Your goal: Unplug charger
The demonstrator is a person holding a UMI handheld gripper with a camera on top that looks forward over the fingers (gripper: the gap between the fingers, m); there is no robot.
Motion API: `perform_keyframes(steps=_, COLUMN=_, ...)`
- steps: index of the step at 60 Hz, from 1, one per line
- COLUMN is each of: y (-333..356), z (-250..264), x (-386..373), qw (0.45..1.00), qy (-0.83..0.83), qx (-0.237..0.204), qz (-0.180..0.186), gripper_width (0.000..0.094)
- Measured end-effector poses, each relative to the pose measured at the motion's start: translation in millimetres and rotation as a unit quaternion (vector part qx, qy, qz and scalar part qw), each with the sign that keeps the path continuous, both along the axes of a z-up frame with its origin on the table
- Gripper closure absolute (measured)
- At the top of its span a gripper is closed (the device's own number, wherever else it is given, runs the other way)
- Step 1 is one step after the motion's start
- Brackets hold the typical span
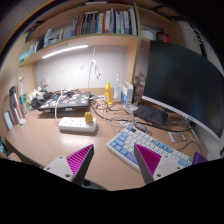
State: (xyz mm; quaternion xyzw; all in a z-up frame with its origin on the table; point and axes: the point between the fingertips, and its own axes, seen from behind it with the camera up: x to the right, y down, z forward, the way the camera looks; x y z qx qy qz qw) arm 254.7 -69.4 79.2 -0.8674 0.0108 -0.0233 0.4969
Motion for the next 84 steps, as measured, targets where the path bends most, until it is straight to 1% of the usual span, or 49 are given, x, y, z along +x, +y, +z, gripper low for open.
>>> perform_keyframes(steps=8, y=5, z=-1, x=-5, qw=1.0, qy=0.002, qx=0.003, qz=0.006, gripper_width=0.0049)
perform_keyframes(steps=18, y=21, z=-5, x=-24, qw=1.0, qy=0.003, qx=0.004, qz=0.026, gripper_width=0.0048)
perform_keyframes(steps=23, y=39, z=-7, x=-41, qw=0.999, qy=0.015, qx=0.009, qz=0.035, gripper_width=0.0046)
perform_keyframes(steps=28, y=60, z=-11, x=-67, qw=0.998, qy=0.039, qx=0.011, qz=0.055, gripper_width=0.0064)
perform_keyframes(steps=33, y=85, z=-16, x=-84, qw=0.997, qy=0.046, qx=0.015, qz=0.067, gripper_width=0.0065)
perform_keyframes(steps=37, y=109, z=-23, x=-88, qw=0.997, qy=0.043, qx=0.018, qz=0.061, gripper_width=0.0057)
perform_keyframes(steps=45, y=160, z=-38, x=-94, qw=0.998, qy=0.045, qx=0.024, qz=0.036, gripper_width=0.0064)
perform_keyframes(steps=49, y=182, z=-43, x=-96, qw=0.998, qy=0.046, qx=0.03, qz=0.028, gripper_width=0.0108)
perform_keyframes(steps=55, y=203, z=-55, x=-92, qw=0.999, qy=0.031, qx=0.03, qz=0.015, gripper_width=0.022)
perform_keyframes(steps=60, y=212, z=-56, x=-96, qw=0.998, qy=0.039, qx=0.039, qz=0.014, gripper_width=0.0374)
perform_keyframes(steps=61, y=214, z=-55, x=-94, qw=0.998, qy=0.039, qx=0.043, qz=0.009, gripper_width=0.0405)
perform_keyframes(steps=62, y=214, z=-55, x=-91, qw=0.998, qy=0.037, qx=0.043, qz=0.003, gripper_width=0.0501)
perform_keyframes(steps=63, y=214, z=-54, x=-94, qw=0.998, qy=0.041, qx=0.045, qz=0.005, gripper_width=0.0516)
perform_keyframes(steps=64, y=215, z=-54, x=-95, qw=0.998, qy=0.044, qx=0.046, qz=0.006, gripper_width=0.0504)
perform_keyframes(steps=66, y=215, z=-53, x=-98, qw=0.998, qy=0.047, qx=0.047, qz=0.008, gripper_width=0.0622)
perform_keyframes(steps=76, y=217, z=-51, x=-98, qw=0.998, qy=0.024, qx=0.053, qz=0.008, gripper_width=0.0721)
perform_keyframes(steps=83, y=214, z=-50, x=-99, qw=0.998, qy=0.017, qx=0.051, qz=0.013, gripper_width=0.0726)
perform_keyframes(steps=84, y=214, z=-44, x=-97, qw=0.998, qy=0.018, qx=0.06, qz=0.011, gripper_width=0.0728)
